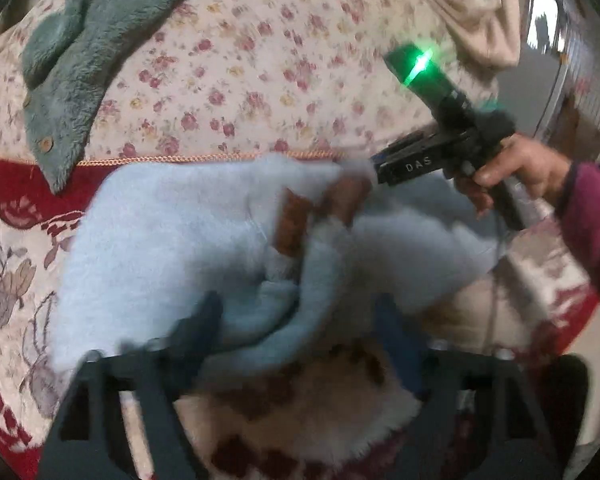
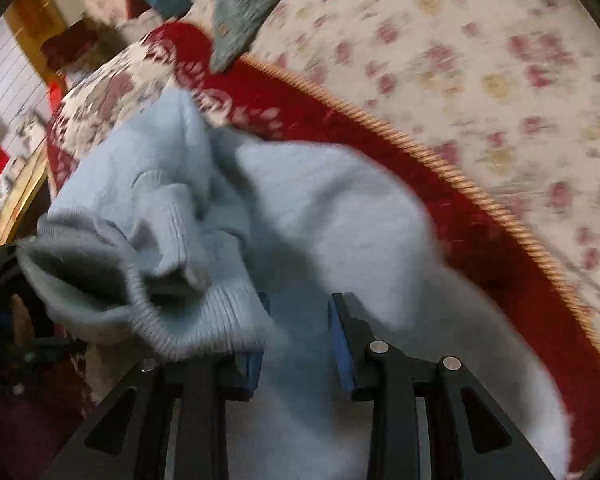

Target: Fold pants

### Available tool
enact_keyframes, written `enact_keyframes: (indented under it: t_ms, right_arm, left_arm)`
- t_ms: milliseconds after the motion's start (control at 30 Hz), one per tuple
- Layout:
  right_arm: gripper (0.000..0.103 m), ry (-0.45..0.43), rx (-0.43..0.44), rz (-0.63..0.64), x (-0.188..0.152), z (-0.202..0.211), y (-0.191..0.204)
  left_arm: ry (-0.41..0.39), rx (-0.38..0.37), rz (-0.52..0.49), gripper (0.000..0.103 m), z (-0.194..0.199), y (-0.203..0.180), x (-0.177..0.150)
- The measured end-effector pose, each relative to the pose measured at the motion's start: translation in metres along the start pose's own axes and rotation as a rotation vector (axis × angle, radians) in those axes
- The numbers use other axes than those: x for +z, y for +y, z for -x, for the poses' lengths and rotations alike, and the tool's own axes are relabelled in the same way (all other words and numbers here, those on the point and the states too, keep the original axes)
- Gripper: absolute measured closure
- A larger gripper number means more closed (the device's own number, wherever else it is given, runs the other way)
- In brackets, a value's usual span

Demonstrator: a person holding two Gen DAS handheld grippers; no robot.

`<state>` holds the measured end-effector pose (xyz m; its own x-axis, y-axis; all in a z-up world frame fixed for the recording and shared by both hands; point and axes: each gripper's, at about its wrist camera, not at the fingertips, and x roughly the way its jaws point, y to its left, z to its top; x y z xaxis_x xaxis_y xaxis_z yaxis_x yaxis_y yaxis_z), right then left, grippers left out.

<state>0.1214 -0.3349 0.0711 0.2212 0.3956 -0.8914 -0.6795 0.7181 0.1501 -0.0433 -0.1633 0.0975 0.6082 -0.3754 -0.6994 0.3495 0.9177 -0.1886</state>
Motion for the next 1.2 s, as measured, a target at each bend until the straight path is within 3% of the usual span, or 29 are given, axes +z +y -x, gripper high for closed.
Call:
enact_keyframes:
  t_ms: [133, 200, 267, 300, 400, 600, 700, 767, 933, 1100, 1200]
  right_arm:
    - [0.062, -0.101, 0.013, -0.077, 0.020, 0.036, -0.008]
    - [0.047, -0.170, 0.070, -0.113, 0.033, 0.047, -0.002]
    - [0.014, -0.211, 0.174, -0.151, 0.050, 0.046, 0.007]
    - [0.012, -0.211, 0.235, -0.165, 0.060, 0.038, 0.014]
    - [0.012, -0.114, 0.370, -0.188, 0.090, -0.001, 0.033]
    - [0.012, 0.070, 0.385, -0.238, 0.127, -0.079, 0.047]
    - [0.012, 0.116, 0.311, -0.168, 0.130, -0.096, 0.064]
    - [0.012, 0.124, 0.276, -0.101, 0.121, -0.091, 0.076]
    - [0.013, 0.176, 0.128, -0.044, 0.084, -0.071, 0.072]
    - [0.013, 0.034, 0.110, -0.094, 0.060, -0.002, 0.053]
    - [0.013, -0.017, 0.055, -0.087, 0.055, 0.013, 0.052]
  left_arm:
    - [-0.108, 0.083, -0.024, 0.018, 0.040, 0.017, 0.015]
    - [-0.129, 0.110, -0.012, 0.017, 0.045, 0.029, 0.021]
    - [-0.129, 0.157, 0.006, 0.017, 0.041, 0.042, 0.026]
    - [-0.123, 0.175, 0.022, 0.017, 0.038, 0.048, 0.028]
    - [-0.113, 0.222, 0.077, 0.017, 0.031, 0.068, 0.027]
    - [-0.065, 0.246, 0.086, 0.017, 0.023, 0.084, 0.007]
    - [-0.012, 0.229, 0.087, 0.017, 0.009, 0.087, -0.001]
    - [0.039, 0.215, 0.091, 0.017, -0.002, 0.088, -0.011]
    - [0.027, 0.220, 0.107, 0.016, -0.002, 0.090, -0.016]
    - [-0.018, 0.188, 0.092, 0.016, 0.012, 0.079, -0.006]
    - [-0.020, 0.173, 0.088, 0.016, 0.012, 0.072, -0.002]
